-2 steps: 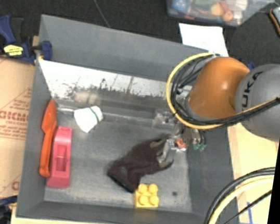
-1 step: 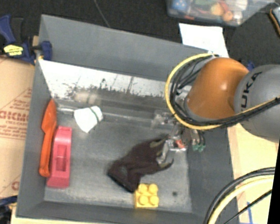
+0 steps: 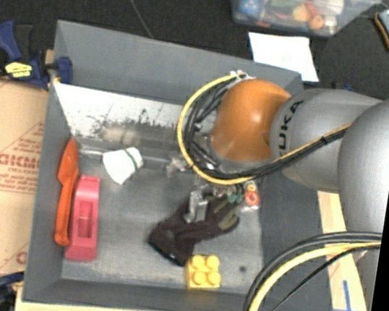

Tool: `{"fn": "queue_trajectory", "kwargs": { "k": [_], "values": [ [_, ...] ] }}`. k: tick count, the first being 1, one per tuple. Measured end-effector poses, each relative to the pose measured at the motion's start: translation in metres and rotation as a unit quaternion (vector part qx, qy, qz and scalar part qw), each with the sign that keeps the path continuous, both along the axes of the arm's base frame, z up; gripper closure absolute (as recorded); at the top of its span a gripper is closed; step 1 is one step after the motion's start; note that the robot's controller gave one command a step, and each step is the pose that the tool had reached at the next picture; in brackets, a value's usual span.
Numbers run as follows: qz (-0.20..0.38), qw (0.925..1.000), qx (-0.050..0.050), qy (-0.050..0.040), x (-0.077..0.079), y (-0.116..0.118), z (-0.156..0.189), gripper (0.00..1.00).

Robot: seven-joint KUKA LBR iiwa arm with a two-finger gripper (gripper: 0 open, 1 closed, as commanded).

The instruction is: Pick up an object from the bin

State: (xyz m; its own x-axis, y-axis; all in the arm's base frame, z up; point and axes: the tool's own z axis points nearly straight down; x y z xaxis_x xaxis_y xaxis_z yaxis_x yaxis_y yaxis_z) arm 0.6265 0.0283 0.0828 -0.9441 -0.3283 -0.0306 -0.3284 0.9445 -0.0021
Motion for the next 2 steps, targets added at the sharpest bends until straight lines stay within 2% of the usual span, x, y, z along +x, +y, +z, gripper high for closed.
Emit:
{"fn": "queue_trajectory", "kwargs": {
  "k": [1,2],
  "values": [
    [-0.056,0.9984,0.001,0.0003,-0.031,-0.047,-0.012,0.00],
    [-0.017,0.9998,0.003,-0.0038,-0.062,0.015,-0.011,1.00]
  ]
}}
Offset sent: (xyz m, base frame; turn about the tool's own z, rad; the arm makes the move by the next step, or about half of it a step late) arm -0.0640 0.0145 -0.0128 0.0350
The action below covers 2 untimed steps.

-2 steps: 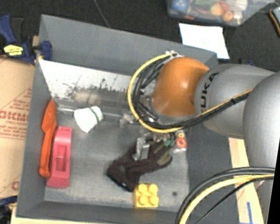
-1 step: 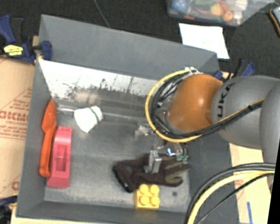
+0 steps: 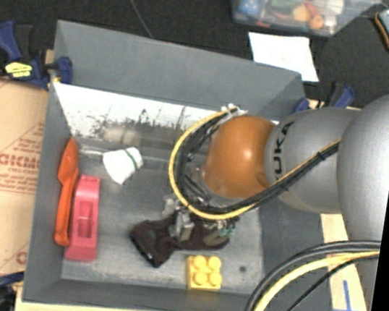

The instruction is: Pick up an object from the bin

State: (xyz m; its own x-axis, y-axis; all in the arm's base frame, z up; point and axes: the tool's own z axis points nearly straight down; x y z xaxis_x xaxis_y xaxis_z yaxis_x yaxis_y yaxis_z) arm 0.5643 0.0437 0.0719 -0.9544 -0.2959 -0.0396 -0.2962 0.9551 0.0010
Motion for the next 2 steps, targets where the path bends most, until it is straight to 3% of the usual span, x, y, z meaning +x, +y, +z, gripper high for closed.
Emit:
{"fn": "queue_trajectory", "kwargs": {
  "k": [2],
  "values": [
    [-0.001,1.0000,0.000,0.0000,0.0000,0.0000,0.0000,1.00]
  ]
}}
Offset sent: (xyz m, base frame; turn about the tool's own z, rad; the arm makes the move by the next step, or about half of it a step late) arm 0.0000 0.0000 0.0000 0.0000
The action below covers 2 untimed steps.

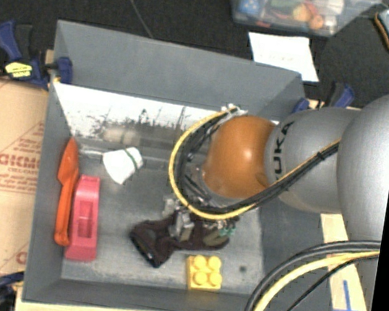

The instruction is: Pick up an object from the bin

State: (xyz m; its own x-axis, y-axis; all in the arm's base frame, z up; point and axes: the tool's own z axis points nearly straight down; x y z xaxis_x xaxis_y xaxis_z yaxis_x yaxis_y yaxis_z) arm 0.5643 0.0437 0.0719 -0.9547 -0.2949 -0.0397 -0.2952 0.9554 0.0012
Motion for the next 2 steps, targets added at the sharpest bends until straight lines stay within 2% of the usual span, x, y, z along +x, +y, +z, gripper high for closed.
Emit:
{"fn": "queue_trajectory", "kwargs": {
  "k": [1,2],
  "values": [
    [-0.004,1.0000,0.000,-0.0042,0.0085,0.0000,0.1084,1.00],
    [-0.004,1.0000,0.000,0.0008,0.0070,0.0004,0.1149,1.00]
  ]
}}
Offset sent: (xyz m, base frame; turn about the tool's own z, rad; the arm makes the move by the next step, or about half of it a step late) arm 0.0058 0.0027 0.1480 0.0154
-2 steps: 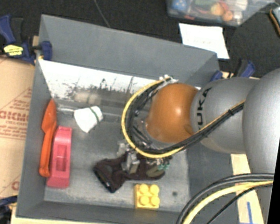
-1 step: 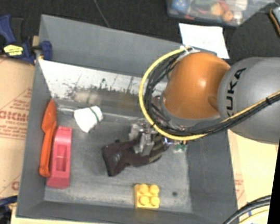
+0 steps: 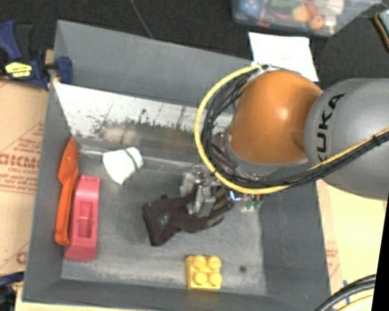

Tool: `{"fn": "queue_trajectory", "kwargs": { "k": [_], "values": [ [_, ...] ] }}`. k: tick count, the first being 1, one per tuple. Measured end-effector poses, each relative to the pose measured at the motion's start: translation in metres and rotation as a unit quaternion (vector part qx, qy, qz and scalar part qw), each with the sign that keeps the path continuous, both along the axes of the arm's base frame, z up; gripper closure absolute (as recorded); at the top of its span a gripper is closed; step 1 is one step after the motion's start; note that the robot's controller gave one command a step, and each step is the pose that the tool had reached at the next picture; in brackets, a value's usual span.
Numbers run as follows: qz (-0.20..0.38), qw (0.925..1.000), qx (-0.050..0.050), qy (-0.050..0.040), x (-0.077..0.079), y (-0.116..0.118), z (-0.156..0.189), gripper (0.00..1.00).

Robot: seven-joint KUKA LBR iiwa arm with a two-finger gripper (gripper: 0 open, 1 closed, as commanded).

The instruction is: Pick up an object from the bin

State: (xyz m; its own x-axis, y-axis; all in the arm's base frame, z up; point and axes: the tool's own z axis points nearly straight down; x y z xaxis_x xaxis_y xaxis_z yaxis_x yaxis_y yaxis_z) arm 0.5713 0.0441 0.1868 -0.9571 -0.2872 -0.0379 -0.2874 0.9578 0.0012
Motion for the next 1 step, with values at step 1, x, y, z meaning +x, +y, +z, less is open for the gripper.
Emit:
{"fn": "queue_trajectory", "kwargs": {
  "k": [1],
  "values": [
    [0.223,0.9748,-0.009,-0.0105,0.0667,0.0021,-0.0916,1.00]
  ]
}}
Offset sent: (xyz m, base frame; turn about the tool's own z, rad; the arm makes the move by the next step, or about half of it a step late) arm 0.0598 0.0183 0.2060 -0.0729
